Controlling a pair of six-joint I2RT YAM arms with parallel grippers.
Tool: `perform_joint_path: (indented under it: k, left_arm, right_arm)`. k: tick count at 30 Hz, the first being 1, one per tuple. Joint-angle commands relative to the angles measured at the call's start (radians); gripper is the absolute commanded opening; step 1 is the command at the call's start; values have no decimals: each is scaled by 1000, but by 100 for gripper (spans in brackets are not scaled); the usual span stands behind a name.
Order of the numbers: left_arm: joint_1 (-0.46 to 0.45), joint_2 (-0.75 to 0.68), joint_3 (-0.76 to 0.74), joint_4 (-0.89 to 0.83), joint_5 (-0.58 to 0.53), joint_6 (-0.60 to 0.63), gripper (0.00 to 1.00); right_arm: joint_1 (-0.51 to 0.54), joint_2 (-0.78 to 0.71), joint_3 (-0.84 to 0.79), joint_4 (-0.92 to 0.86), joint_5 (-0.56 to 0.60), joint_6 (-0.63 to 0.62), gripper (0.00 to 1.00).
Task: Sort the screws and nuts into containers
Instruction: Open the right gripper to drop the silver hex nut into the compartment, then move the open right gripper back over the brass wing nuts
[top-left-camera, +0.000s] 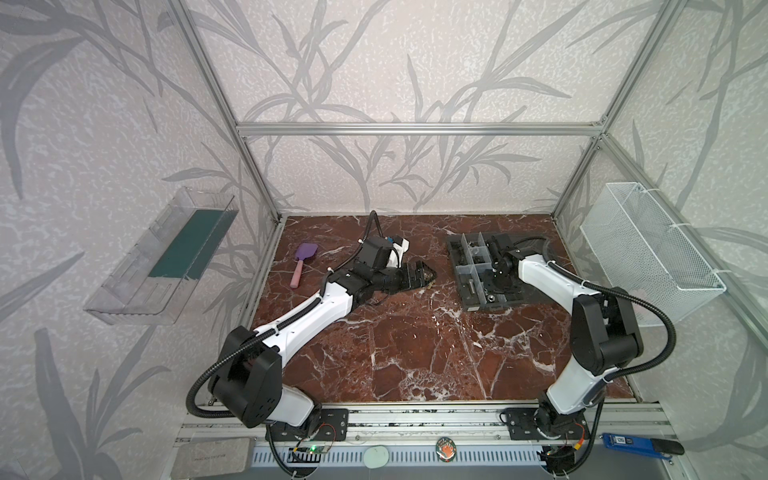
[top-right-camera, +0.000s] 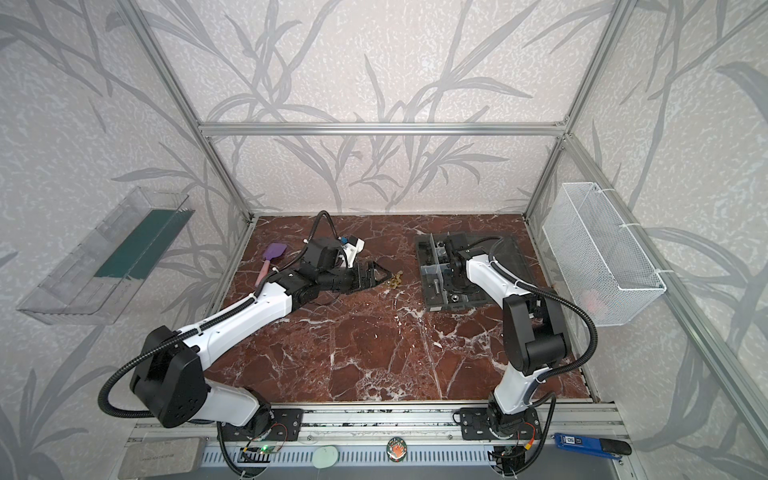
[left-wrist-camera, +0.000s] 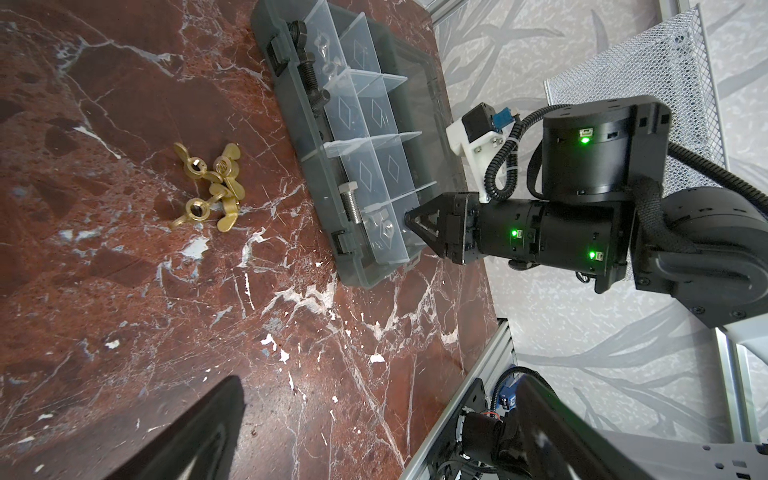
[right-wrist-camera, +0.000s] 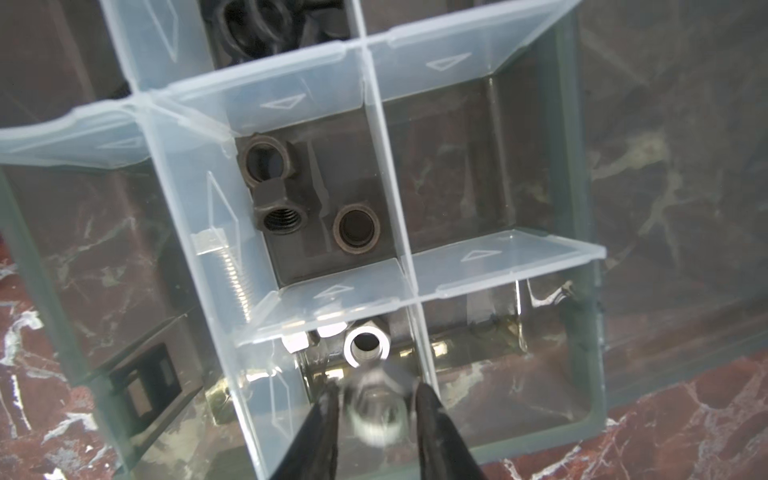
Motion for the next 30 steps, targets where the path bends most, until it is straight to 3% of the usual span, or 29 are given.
perform_joint_path:
  k: [1,7,13,20,30]
  left_arm:
    - [-5,3,39,-10,-17,16,99]
    - [-1,7,52,-21,-16,27,99]
    - [31,-18,35,-19,-10,20,99]
    - [82,-89,-55,12,8,-20,99]
    - [137,-195,-139,-18,15,-18,99]
  right_arm:
    - [10,-14,57,-12,-6,-30,37]
    - [49,-23,150,-61,4,-45,45]
    - [154,-36,239,-22,-23,-43,51]
    - [288,181,429,-35,-50,-2,52]
    - [355,508,711,-70,-116,74,52]
